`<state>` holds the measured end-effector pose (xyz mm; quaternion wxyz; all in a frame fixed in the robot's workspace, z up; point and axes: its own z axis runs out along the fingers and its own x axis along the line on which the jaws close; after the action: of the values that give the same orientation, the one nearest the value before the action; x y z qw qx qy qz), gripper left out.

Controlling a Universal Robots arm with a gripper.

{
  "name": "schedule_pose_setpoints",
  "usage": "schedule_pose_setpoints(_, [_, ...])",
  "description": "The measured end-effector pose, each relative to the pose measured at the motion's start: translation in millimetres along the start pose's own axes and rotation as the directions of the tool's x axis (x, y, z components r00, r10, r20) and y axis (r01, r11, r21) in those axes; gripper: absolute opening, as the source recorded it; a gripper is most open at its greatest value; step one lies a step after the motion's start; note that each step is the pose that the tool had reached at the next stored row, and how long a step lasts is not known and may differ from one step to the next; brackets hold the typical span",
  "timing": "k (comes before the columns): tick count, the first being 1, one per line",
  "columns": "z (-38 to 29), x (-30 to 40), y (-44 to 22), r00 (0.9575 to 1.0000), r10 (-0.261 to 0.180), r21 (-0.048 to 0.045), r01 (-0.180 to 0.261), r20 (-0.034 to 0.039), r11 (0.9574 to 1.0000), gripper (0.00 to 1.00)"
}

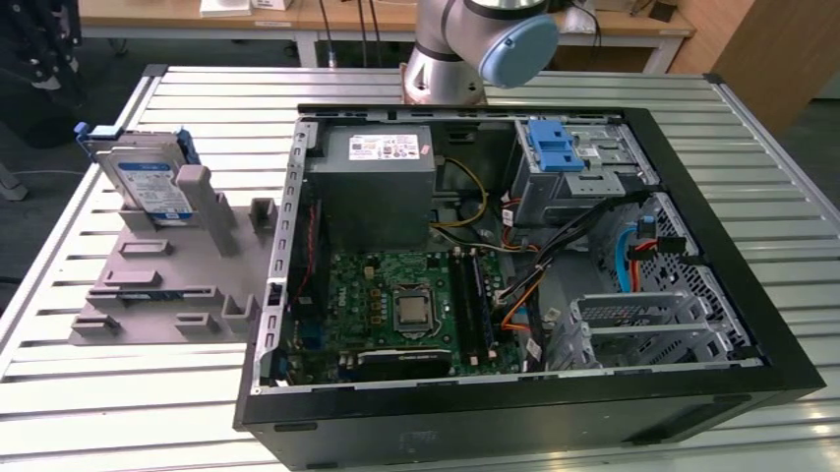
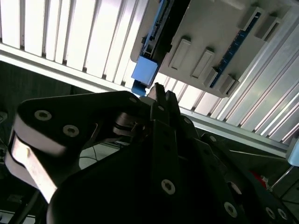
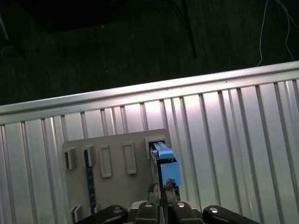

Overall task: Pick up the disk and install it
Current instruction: 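Pick up the disk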

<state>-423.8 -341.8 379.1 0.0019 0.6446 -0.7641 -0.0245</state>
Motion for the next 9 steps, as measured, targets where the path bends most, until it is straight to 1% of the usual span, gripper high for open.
schedule_pose_setpoints(1, [0.4, 0.0, -0.1, 1.0000, 0.000, 0.0001, 0.000, 0.0000, 1.0000, 0.17])
schedule_pose_setpoints(3, [2.1, -0.2, 0.0, 1.0000, -0.003, 0.0006, 0.003, -0.0001, 1.0000, 0.29])
schedule_pose_setpoints(4, [3.3, -0.3, 0.0, 1.0000, -0.009, 0.0007, 0.009, -0.0002, 1.0000, 0.29])
schedule_pose_setpoints(6, [6.2, -0.5, -0.1, 0.9997, -0.024, 0.0004, 0.024, -0.0008, 0.9997, 0.41])
schedule_pose_setpoints(7, [8.0, -0.6, -0.1, 0.9995, -0.032, 0.0005, 0.032, -0.0010, 0.9995, 0.41])
schedule_pose_setpoints(9, [11.5, -1.6, -0.1, 0.9992, -0.040, 0.0002, 0.040, -0.0014, 0.9992, 0.53])
